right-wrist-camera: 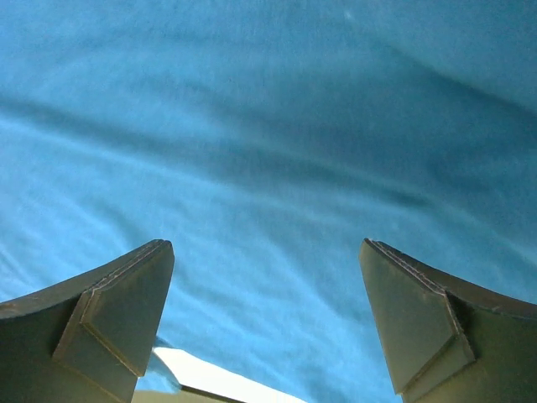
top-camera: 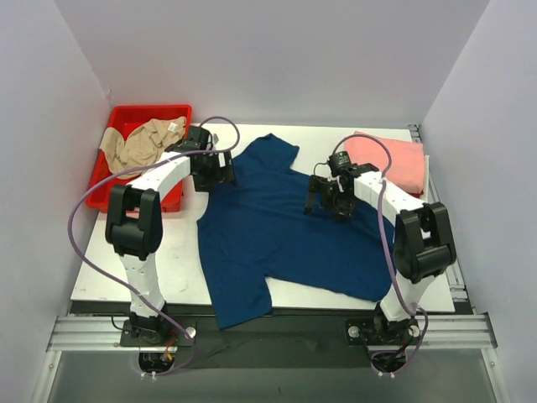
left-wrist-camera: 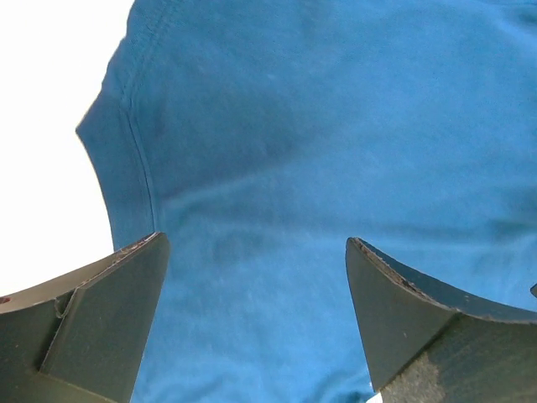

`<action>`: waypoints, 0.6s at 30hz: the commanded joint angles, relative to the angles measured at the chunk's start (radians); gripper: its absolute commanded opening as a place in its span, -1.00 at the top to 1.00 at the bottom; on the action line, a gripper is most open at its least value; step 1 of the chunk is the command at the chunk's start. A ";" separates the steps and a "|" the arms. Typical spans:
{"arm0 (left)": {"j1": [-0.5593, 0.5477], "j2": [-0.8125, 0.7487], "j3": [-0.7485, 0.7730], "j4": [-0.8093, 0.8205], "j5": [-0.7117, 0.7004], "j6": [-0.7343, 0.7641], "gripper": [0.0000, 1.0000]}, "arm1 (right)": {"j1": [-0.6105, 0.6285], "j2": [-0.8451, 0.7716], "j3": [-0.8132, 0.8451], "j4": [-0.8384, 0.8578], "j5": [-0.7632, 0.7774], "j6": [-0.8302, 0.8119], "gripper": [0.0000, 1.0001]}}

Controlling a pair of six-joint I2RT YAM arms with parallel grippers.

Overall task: Fold and stack the t-shirts
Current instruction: Flatten out the tshirt, then grap the side of the flattened tshirt closest away from the robot with both arms

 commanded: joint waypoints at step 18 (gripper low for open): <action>-0.060 -0.031 -0.272 0.046 0.166 0.002 -0.95 | -0.013 -0.058 -0.233 -0.038 0.056 -0.031 -1.00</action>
